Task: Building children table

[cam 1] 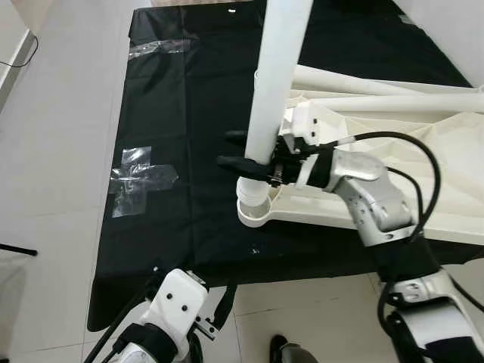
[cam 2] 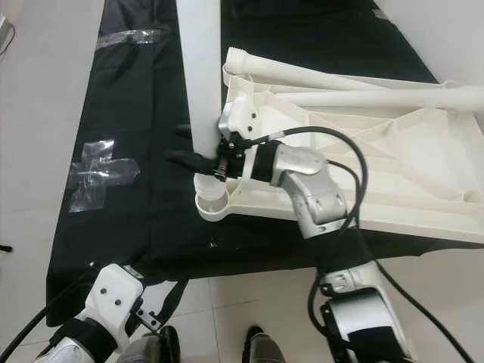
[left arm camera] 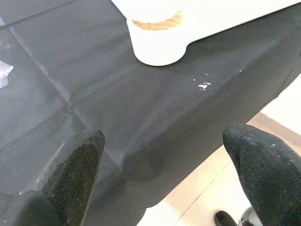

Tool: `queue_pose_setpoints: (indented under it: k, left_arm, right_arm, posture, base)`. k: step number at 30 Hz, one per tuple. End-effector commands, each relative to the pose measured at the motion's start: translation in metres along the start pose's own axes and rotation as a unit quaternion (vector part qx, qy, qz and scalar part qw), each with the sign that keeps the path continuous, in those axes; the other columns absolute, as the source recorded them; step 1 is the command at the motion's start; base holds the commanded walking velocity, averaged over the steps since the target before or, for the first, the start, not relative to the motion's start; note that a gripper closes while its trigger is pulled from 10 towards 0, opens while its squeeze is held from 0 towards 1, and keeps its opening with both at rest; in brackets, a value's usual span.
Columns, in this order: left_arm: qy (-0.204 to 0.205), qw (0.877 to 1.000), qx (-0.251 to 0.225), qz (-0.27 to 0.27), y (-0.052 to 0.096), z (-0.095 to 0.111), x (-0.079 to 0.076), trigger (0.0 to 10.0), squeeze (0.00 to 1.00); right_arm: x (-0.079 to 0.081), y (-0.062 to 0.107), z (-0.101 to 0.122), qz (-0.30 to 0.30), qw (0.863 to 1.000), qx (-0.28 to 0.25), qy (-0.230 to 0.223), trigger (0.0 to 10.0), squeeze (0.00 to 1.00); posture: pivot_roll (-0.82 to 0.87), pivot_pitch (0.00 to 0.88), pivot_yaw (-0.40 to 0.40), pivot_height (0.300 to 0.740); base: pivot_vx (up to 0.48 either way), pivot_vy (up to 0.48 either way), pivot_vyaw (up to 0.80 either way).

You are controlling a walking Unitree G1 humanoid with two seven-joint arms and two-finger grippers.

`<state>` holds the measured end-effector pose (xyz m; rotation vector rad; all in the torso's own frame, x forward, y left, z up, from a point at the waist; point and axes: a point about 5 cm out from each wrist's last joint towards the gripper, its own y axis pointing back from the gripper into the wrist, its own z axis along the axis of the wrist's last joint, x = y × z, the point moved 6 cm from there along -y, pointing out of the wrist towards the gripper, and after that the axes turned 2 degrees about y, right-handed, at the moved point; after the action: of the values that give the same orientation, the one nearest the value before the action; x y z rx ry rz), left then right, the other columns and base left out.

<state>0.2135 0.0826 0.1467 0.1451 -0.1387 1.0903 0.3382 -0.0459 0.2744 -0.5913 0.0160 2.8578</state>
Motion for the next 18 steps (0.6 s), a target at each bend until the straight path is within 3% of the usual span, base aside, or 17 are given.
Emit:
queue_pose_setpoints:
  k: [1,18]
  left_arm:
    - [0.002,1.000,0.011,-0.002,0.001,-0.006,-0.003,10.0,0.00]
    - [0.000,1.000,0.009,-0.001,-0.001,-0.007,-0.002,10.0,0.00]
  right_arm:
    - [0.009,0.001,-0.018,0.015,0.999,0.023,-0.029,10.0,0.00]
    - [0.030,0.001,-0.019,0.092,0.994,0.021,-0.050,10.0,0.00]
  posture:
    - [0.02,0.327,-0.029,0.740]
    - [0.02,0.321,-0.028,0.740]
  base:
    - [0.000,0.000,0.00]
    - [0.000,0.000,0.00]
